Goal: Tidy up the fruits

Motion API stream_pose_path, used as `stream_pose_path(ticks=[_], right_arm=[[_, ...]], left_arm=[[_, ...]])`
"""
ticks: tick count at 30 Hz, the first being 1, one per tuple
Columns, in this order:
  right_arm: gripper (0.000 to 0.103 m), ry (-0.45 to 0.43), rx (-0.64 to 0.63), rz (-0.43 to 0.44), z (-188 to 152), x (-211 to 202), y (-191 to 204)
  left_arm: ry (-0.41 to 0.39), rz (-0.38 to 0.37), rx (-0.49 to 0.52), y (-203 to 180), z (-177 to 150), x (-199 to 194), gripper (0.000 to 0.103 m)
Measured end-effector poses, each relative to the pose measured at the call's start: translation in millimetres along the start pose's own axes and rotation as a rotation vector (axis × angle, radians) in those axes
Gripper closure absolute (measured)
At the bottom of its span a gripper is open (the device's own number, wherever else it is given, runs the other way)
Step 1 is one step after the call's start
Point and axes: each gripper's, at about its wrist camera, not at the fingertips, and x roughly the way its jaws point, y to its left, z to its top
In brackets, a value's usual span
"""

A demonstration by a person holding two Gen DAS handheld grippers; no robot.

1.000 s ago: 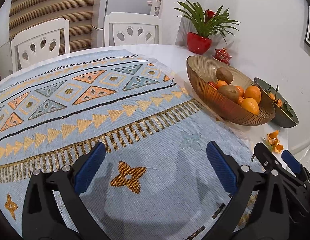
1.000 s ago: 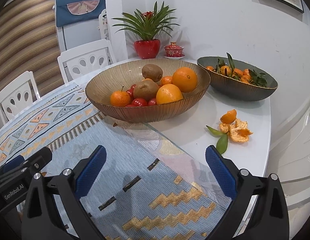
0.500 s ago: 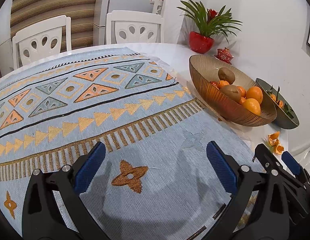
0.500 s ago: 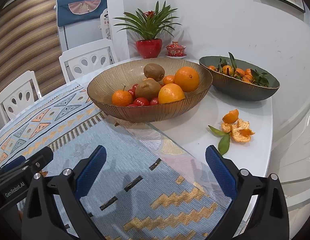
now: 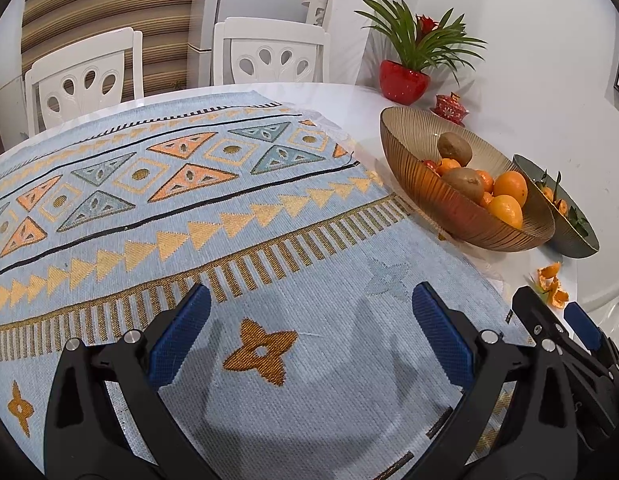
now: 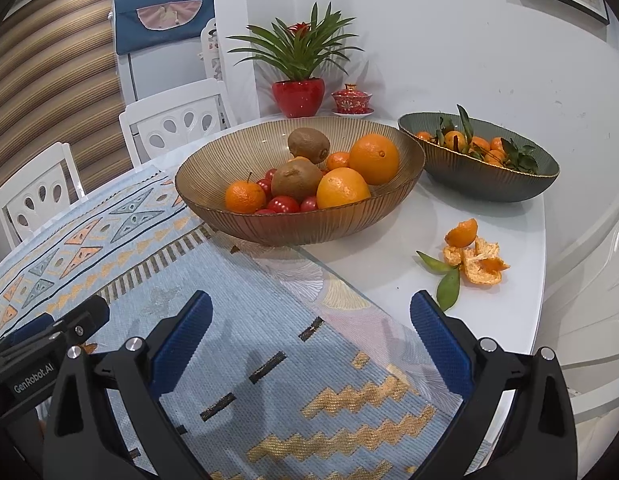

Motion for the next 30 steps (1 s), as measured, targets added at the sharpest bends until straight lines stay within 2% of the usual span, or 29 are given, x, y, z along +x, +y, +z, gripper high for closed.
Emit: stream_pose_path(ticks=[12, 15, 18, 24, 30], right_arm=[[0.005, -0.003, 0.011, 0.008, -2, -2, 1], [0.005, -0.003, 0.012, 0.01, -2, -2, 0], [0.005, -0.002, 0.012, 0.01, -2, -2, 1], [0.005, -0.002, 0.015, 0.012, -2, -1, 1], [0.005, -0.001, 0.016, 0.013, -2, -1, 0]], left_arm=[[0.007, 0.009, 0.0, 0, -1, 2, 0.003], [0.035, 0.016, -0.018, 3, 0, 6, 0.003], [0.074, -0.01, -0.041, 8, 0, 11, 0.003], [0.094, -0.023, -0.079, 14, 0, 15, 0.003], [0.056, 0.024, -0.039, 6, -1, 8, 0.003]])
